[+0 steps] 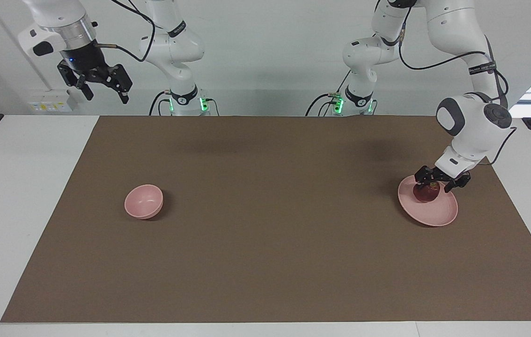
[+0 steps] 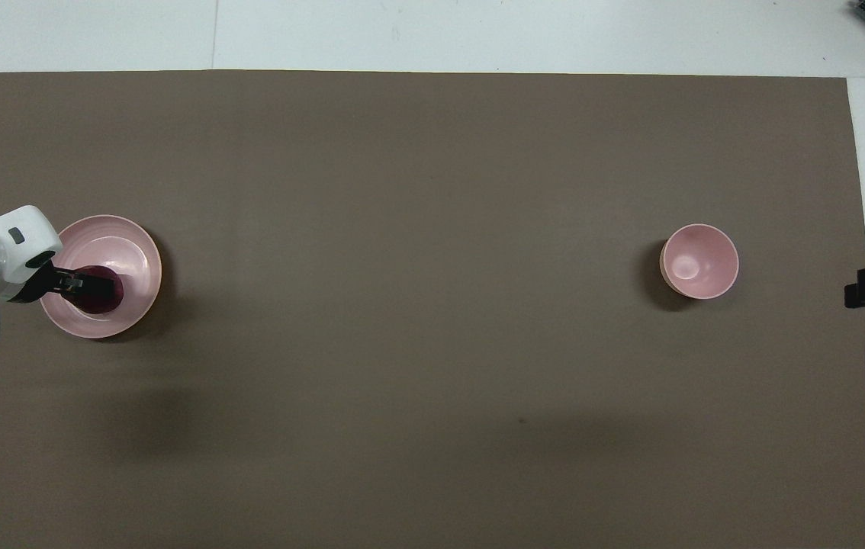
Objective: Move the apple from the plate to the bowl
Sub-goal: 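Reach the left gripper down to the red apple and grasp it, then lift the apple with the left gripper while the right gripper approaches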
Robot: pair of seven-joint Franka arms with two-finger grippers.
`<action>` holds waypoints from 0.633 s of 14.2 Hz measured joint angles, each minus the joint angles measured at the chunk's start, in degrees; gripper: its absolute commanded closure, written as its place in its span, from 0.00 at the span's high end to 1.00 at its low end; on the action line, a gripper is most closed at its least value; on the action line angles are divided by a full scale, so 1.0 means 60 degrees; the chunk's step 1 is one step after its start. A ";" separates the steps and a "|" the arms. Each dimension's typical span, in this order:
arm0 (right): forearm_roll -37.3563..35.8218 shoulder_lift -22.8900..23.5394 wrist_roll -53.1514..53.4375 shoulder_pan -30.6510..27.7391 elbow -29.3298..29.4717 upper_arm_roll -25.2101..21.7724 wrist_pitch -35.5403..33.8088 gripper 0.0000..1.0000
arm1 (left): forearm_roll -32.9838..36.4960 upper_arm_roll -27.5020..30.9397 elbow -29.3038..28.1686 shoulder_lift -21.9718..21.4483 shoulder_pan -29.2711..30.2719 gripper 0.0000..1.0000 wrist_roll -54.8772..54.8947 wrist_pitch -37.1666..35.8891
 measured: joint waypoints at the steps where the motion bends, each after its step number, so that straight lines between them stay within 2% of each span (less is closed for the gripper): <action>1: 0.0000 0.0000 0.0000 0.0003 0.0000 0.0000 -0.0001 1.00 | -0.0001 -0.0001 -0.0006 0.0000 0.0000 0.79 0.0000 0.0003; 2: 0.0000 0.0000 0.0000 0.0005 -0.0001 0.0001 -0.0001 1.00 | -0.0001 0.0001 -0.0006 -0.0001 0.0000 0.45 0.0000 0.0003; 3: 0.0000 0.0000 0.0000 0.0005 -0.0001 0.0002 -0.0001 1.00 | -0.0002 -0.0004 -0.0006 -0.0001 0.0000 0.21 0.0002 0.0003; 4: 0.0000 0.0000 0.0000 0.0005 -0.0001 0.0002 -0.0002 1.00 | -0.0001 -0.0008 0.0003 -0.0018 0.0000 0.07 0.0009 0.0003; 6: 0.0000 0.0000 0.0000 0.0005 -0.0001 0.0002 -0.0002 1.00 | -0.0002 -0.0020 -0.0001 -0.0032 -0.0012 0.02 0.0013 0.0003; 9: 0.0000 0.0000 -0.0001 0.0007 -0.0002 0.0003 -0.0002 1.00 | -0.0002 -0.0054 0.0015 -0.0054 -0.0054 0.02 0.0014 0.0009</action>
